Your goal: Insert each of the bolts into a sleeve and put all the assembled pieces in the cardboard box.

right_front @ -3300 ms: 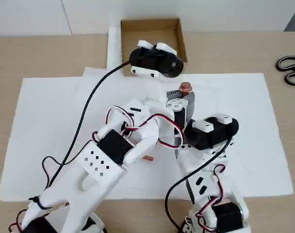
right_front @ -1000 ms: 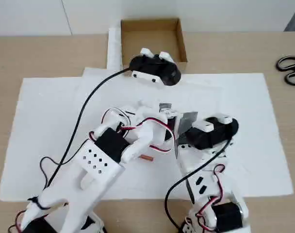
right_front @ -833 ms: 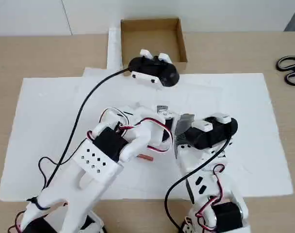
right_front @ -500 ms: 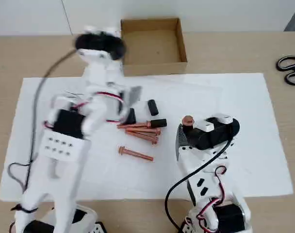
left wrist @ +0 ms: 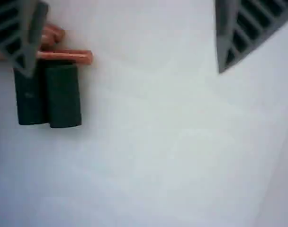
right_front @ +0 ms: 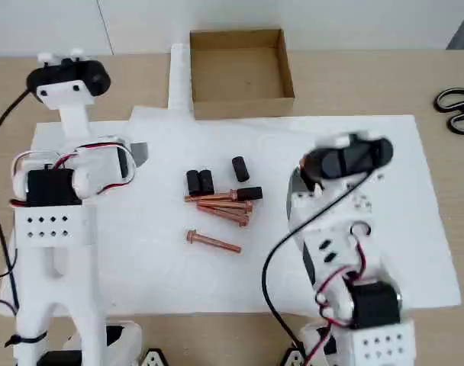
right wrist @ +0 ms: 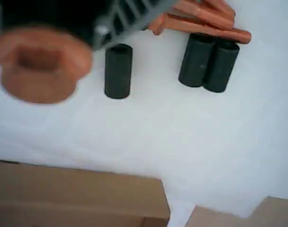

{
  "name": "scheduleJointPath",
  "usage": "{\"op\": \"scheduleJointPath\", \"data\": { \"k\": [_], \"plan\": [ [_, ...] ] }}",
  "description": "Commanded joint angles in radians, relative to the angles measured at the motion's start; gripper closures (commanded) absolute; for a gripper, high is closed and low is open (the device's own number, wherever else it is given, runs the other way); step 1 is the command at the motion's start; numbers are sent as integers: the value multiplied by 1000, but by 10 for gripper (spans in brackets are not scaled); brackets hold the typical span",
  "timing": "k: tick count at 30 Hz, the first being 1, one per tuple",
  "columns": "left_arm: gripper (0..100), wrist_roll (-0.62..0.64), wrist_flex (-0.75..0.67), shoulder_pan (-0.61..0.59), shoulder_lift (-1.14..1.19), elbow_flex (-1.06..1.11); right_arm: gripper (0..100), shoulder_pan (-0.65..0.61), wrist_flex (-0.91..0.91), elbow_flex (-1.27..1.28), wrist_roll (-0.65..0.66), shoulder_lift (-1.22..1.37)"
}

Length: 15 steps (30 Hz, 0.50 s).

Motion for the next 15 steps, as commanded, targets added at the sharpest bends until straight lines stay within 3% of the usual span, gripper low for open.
{"op": "scheduleJointPath", "data": {
  "k": [1,15],
  "plan": [
    [761,-3,11,-31,-31,-44,995,2,-54,-245,0,231],
    [761,-5,32,-46,-25,-42,995,70,-119,-1028,0,1194]
  ]
}}
